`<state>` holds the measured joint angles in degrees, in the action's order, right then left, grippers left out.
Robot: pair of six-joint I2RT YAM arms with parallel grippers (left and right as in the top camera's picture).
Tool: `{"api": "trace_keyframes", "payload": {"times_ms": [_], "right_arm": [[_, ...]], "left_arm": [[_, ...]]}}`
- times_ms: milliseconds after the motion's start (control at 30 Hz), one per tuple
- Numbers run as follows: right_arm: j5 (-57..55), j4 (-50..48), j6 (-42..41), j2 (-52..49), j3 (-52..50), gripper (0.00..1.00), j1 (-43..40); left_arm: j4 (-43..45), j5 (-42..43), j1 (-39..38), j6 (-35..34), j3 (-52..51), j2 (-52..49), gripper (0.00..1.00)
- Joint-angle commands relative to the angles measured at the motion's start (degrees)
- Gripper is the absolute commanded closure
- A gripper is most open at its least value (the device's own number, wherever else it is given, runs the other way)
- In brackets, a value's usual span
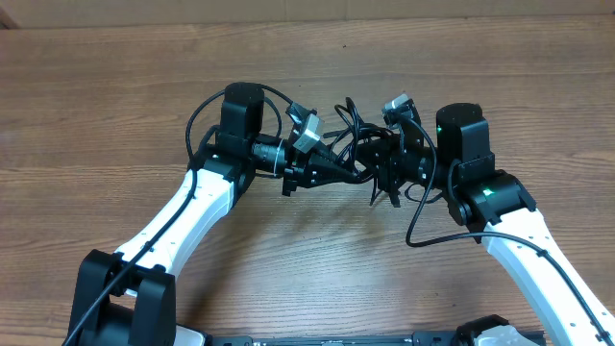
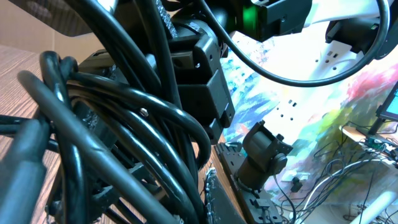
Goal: Untangle cables
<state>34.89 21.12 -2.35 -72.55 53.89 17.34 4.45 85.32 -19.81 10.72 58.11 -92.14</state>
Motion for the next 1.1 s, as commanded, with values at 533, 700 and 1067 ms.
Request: {"api": "trace_keyframes", "payload": {"times_ms": [533,700,1067], "right_arm": [[-6.0,0.5,0.2,0.2,0.6,0.28,0.2],[-6.4,0.5,-1.1,0.2,0.6,0.00,0.2],[-6.4,0.7,-1.1,0.2,0.6,0.00,0.2]], "left_arm": [[-0.1,0.3,-0.8,0.6,0.9,1.5,0.96],[-0.2,-0.2,-0.8,0.4,0.9,1.5,0.95],[-0.3,-1.5,-0.8,0.4,0.9,1.5,0.94]]}}
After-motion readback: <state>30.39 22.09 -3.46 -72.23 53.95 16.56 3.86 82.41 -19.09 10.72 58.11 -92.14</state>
